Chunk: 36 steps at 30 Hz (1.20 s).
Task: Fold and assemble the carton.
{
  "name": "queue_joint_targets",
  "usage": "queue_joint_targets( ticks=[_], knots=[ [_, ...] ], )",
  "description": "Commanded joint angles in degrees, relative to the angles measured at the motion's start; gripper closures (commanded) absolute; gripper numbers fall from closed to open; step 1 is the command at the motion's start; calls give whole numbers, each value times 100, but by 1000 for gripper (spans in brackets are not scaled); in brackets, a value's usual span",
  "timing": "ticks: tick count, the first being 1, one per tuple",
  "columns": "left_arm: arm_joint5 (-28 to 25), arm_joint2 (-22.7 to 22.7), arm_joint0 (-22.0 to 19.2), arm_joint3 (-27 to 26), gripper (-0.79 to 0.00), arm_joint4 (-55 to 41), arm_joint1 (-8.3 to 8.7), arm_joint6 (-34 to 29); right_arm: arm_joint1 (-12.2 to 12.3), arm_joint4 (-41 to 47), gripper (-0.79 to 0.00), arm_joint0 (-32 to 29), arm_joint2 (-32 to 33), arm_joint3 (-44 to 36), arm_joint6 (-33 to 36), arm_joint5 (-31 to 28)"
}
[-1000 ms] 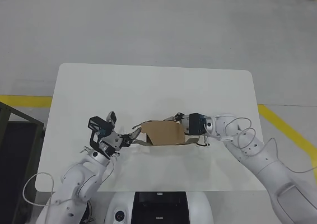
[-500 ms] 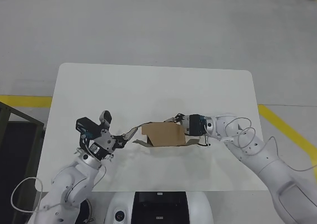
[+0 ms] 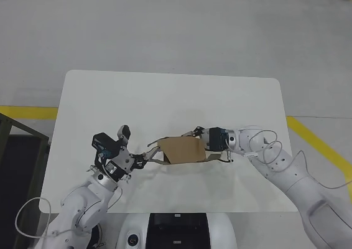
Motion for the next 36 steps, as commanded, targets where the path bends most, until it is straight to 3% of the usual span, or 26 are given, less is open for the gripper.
queue_joint_targets(
  ticks=[1,21,36],
  knots=[
    [43,66,-24,21,-785,66,-5,6,-5,-2,0,7,-7,-1,8,-8],
    [182,403,-206,87,-785,524,-15,-137,-47,-112,0,41,-44,-38,4,-4],
    [127,270,-157,39,-785,352,0,-99,-43,-118,0,29,-41,-60,-2,3]
  ],
)
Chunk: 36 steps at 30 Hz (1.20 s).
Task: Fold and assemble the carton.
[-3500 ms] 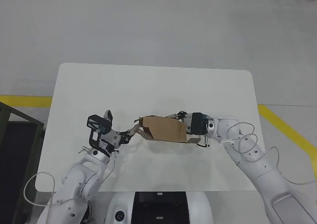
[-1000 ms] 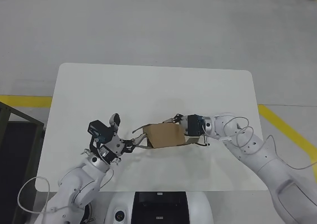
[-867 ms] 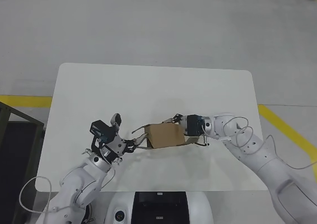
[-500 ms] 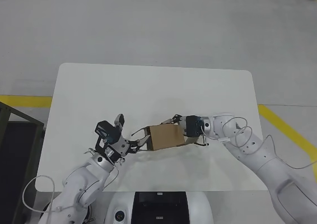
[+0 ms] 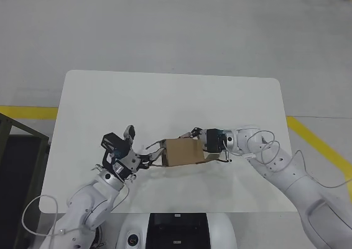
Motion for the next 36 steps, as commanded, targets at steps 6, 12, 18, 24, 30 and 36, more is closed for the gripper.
queue_joint_targets(
  ticks=[6,12,18,24,30,36],
  knots=[
    [-22,196,-100,67,-785,107,-7,-71,-11,-5,0,12,-8,-5,19,-18],
    [15,278,-153,114,-785,95,-14,-92,-10,-12,0,14,-9,-9,23,-23],
    [15,207,-144,47,-785,5,-7,-117,-11,20,0,18,-3,17,23,-23],
    [-14,-63,22,-1,-785,-133,13,32,7,73,0,21,4,47,-3,3],
    [-61,-260,113,-1,-785,-221,28,88,20,161,0,27,-7,84,-33,32],
    [-58,-420,206,9,-785,-169,41,131,34,186,0,61,-37,67,-29,28]
  ],
)
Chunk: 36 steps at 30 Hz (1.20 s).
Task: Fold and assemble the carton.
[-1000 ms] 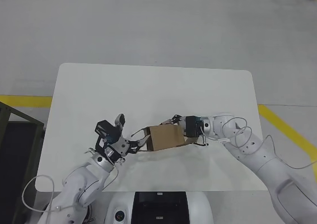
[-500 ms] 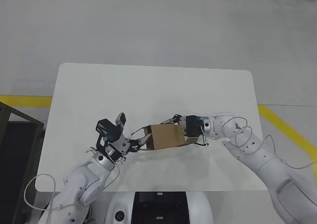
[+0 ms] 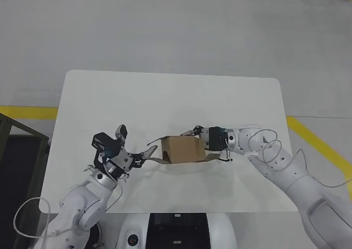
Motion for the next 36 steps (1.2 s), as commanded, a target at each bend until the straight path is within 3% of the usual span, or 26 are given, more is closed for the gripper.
queue_joint_targets(
  ticks=[1,11,18,27,36],
  knots=[
    [-28,-71,41,-11,-785,-35,5,32,1,39,0,12,3,27,2,-2],
    [-345,-425,330,-143,-785,-163,36,226,-58,333,0,20,81,286,159,111],
    [-587,-332,394,-215,-785,227,54,305,-122,703,0,-36,217,379,426,200],
    [-107,-82,231,-113,-785,444,23,199,-136,556,0,-96,250,172,592,209],
    [21,87,102,-20,-785,503,6,194,-105,284,0,-149,286,-7,484,187]
  ],
)
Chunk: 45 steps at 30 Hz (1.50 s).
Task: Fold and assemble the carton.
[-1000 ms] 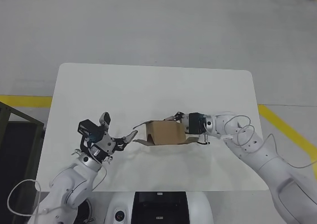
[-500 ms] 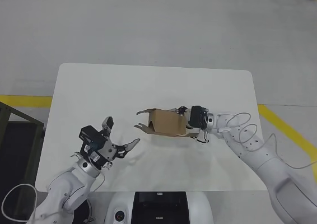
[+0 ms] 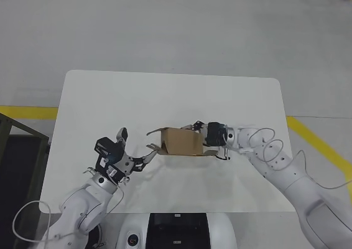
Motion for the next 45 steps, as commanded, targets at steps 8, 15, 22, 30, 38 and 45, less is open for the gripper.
queue_joint_targets(
  ticks=[8,15,22,30,38,45],
  knots=[
    [100,140,-66,10,-785,77,-12,-45,9,-175,0,-49,18,-184,73,-13],
    [97,349,-137,32,-785,231,-19,-120,11,-155,0,-82,79,-211,91,-40],
    [172,518,-252,103,-785,225,-35,-235,4,-106,0,-120,139,-232,124,-36],
    [229,385,-228,89,-785,136,-27,-186,9,-120,0,-147,198,-246,124,-72],
    [75,179,-107,57,-785,151,0,-116,3,-159,0,-140,227,-229,80,-120],
    [-64,7,-23,102,-785,154,23,-39,-9,-162,0,-130,247,-176,-16,-162]
  ],
)
